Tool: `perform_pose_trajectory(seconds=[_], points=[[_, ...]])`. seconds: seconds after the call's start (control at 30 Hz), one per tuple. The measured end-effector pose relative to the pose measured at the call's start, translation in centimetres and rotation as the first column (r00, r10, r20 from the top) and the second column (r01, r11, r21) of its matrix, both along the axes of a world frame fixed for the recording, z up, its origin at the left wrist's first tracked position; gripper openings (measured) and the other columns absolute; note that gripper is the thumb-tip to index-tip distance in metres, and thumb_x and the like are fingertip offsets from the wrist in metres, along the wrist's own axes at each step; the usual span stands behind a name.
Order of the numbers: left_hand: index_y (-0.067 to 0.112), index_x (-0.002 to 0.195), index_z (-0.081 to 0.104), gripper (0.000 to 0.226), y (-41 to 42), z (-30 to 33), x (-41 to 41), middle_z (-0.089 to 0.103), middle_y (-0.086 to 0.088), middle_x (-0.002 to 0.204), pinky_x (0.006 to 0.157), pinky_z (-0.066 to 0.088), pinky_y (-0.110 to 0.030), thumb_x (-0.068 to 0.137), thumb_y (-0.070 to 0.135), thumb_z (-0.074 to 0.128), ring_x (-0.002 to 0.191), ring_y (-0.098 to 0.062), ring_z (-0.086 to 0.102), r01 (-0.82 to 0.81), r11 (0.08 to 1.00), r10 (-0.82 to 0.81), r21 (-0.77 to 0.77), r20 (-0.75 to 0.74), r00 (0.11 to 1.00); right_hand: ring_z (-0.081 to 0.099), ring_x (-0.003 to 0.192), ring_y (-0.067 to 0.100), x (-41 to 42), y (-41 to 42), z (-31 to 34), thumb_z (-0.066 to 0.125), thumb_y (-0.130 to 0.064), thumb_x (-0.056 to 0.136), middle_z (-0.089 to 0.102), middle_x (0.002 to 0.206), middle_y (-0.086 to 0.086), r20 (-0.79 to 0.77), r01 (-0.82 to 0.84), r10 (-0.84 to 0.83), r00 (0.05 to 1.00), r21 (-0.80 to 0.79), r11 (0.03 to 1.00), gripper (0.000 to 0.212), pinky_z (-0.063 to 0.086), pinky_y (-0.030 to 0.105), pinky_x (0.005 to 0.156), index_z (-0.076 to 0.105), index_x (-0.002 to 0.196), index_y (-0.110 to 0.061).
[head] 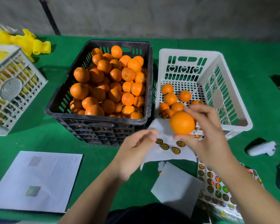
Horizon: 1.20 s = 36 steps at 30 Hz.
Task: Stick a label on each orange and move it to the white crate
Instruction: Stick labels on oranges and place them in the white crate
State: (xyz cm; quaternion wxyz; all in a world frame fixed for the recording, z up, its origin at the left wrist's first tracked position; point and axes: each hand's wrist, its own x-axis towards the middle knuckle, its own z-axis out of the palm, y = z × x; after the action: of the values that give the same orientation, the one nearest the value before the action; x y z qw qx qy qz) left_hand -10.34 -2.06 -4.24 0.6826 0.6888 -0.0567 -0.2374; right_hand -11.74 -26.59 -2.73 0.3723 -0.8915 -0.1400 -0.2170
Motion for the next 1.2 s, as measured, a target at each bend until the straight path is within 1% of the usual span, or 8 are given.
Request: perform_pose_trajectory(seconds=[0.17,0.33,0.43,0.53,0.67,0.9,1.03,1.2], points=[[0.032,0.133,0.068,0.029,0.2,-1.3,-0.6,0.062,0.023,0.072,0.06,0.038,-0.011,0.107,0.021,0.062,0.061,0.0,0.049,0.056,0.985,-0.078,0.162,0.134,0.988,0.034,0.127,0.013,6.7,-3.0,-0.5,0.087,-0.022,0.083,0.032,0.137,0.006,-0.236,0.175,-0.22,0.946,-0.198,0.965,0.078,0.041,0.033,0.111,0.05,0.152,-0.018],[0.036,0.134,0.062,0.032,0.6,-0.3,-0.5,0.056,0.037,0.069,0.062,0.038,-0.002,0.111,0.016,0.052,0.057,0.008,0.051,0.218,0.954,-0.267,0.205,0.254,0.93,0.04,0.141,0.034,8.4,-3.1,-1.5,0.069,-0.027,0.101,0.033,0.151,0.013,-0.485,0.147,-0.263,0.834,-0.265,0.953,0.072,0.035,0.039,0.117,0.034,0.163,-0.017],[0.048,0.139,0.055,0.039,1.0,0.2,-0.2,0.051,0.027,0.069,0.06,0.035,-0.008,0.112,0.021,0.049,0.057,-0.004,0.035,0.228,0.942,-0.298,0.244,0.304,0.905,0.054,0.133,0.02,5.5,-1.3,-0.8,0.049,-0.061,0.102,0.057,0.141,0.002,-0.555,0.215,-0.094,0.827,0.158,0.964,0.063,0.038,0.04,0.114,0.056,0.149,-0.02],[0.055,0.145,0.045,0.046,1.5,0.3,0.8,0.054,0.027,0.088,0.079,0.041,-0.016,0.11,0.026,0.051,0.08,0.006,0.052,0.145,0.955,-0.228,0.258,0.328,0.917,0.065,0.125,0.023,3.0,0.0,0.0,0.018,-0.084,0.093,0.072,0.132,0.001,-0.608,0.287,0.219,0.763,0.622,0.728,0.093,0.044,0.05,0.112,0.07,0.133,-0.018],[0.055,0.152,0.034,0.06,1.0,0.8,2.1,0.049,0.026,0.153,0.113,0.043,-0.037,0.106,0.024,0.056,0.145,0.0,0.045,0.05,0.994,-0.079,0.093,0.344,0.936,0.075,0.098,0.02,1.2,1.5,0.4,0.036,-0.053,0.111,0.078,0.114,0.007,-0.605,0.302,0.3,0.738,0.693,0.655,0.056,0.057,0.035,0.083,0.065,0.135,-0.012],[0.037,0.157,0.033,0.056,0.8,3.2,6.9,0.071,-0.012,0.101,0.074,0.05,-0.044,0.107,0.055,0.051,0.085,-0.019,0.069,-0.115,0.941,-0.048,0.318,0.461,0.886,0.074,0.111,0.033,0.3,2.8,-0.6,0.058,-0.005,0.104,0.077,0.122,0.009,-0.525,0.351,0.242,0.816,0.782,0.515,0.03,0.057,0.05,0.094,0.076,0.119,-0.024],[0.028,0.134,0.061,0.03,0.3,3.9,12.6,0.074,0.003,0.119,0.055,0.042,-0.034,0.112,0.034,0.042,0.063,0.001,0.06,-0.244,0.761,-0.182,0.601,0.559,0.809,0.076,0.105,0.028,0.7,2.8,-0.5,0.057,-0.003,0.103,0.077,0.121,0.01,-0.497,0.363,0.219,0.839,0.814,0.454,0.03,0.063,0.045,0.088,0.077,0.115,-0.022],[0.01,0.161,0.034,0.05,-1.1,1.1,17.7,0.043,-0.017,0.16,0.115,0.042,-0.044,0.112,0.013,0.042,0.14,-0.035,0.048,0.239,0.336,-0.384,0.911,-0.099,0.918,0.075,0.1,0.027,1.0,2.8,-0.5,0.056,0.0,0.103,0.078,0.118,0.011,-0.512,0.421,0.167,0.842,0.819,0.39,0.027,0.061,0.042,0.079,0.071,0.12,-0.014]])
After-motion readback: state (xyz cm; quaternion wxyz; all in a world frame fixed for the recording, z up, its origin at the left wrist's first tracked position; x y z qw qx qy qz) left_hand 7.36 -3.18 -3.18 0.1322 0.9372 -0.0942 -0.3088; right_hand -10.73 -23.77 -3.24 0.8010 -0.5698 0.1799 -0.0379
